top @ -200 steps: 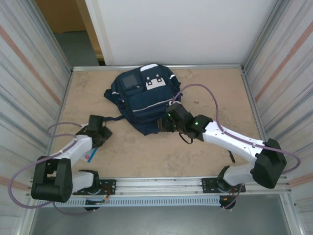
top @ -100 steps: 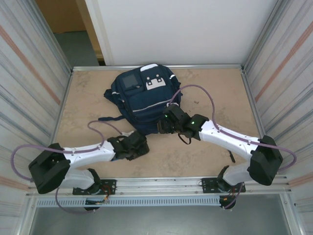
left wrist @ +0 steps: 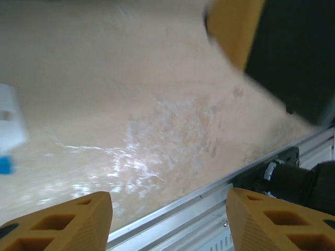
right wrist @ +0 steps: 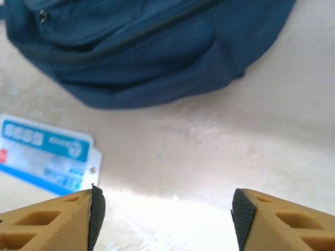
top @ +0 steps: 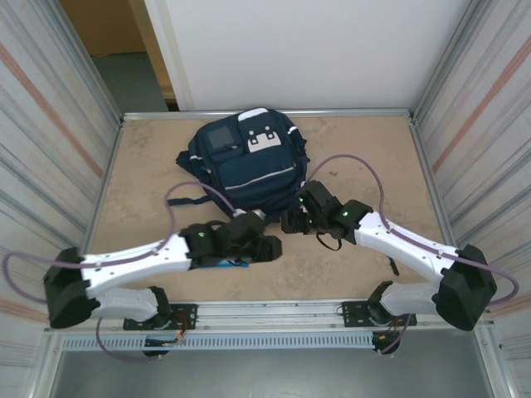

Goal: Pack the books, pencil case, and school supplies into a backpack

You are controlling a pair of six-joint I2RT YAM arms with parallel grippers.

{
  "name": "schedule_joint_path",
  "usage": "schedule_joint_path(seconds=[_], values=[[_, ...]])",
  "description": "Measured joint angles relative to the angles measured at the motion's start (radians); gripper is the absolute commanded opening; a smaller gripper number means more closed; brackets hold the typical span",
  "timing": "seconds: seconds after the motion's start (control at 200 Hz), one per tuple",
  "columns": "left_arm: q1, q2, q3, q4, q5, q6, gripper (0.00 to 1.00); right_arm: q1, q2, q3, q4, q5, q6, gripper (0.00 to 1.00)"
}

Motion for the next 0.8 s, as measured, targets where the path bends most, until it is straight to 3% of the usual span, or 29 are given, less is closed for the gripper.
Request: schedule_joint_path(seconds=[0.085,0.21,0.391,0.491,0.797], values=[[0.195,-0.089,-0.040,-0.084,0.036,0.067,0.55,0.049,0.020,-0.011,0.031,-0.041,0.080,0.61],[0.520,-0.142,-0.174,-0.139,0.095,0.166,0.52,0.211,0.097,-0.011,0.142,-0.041,0.235,0.56],[0.779,-0.133,-0.342,-0.128,0.216,0.253,0.32,0.307,0.270,-0.014,0.309,-0.032,0.423,0.51],[0.833,-0.072,-0.353,-0.095,0.280,0.301,0.30,0.325,0.350,-0.011,0.367,-0.027,0.477,0.51],[0.834,0.022,-0.389,0.013,0.363,0.356,0.26,0.330,0.439,-0.039,0.503,-0.046,0.673,0.48]])
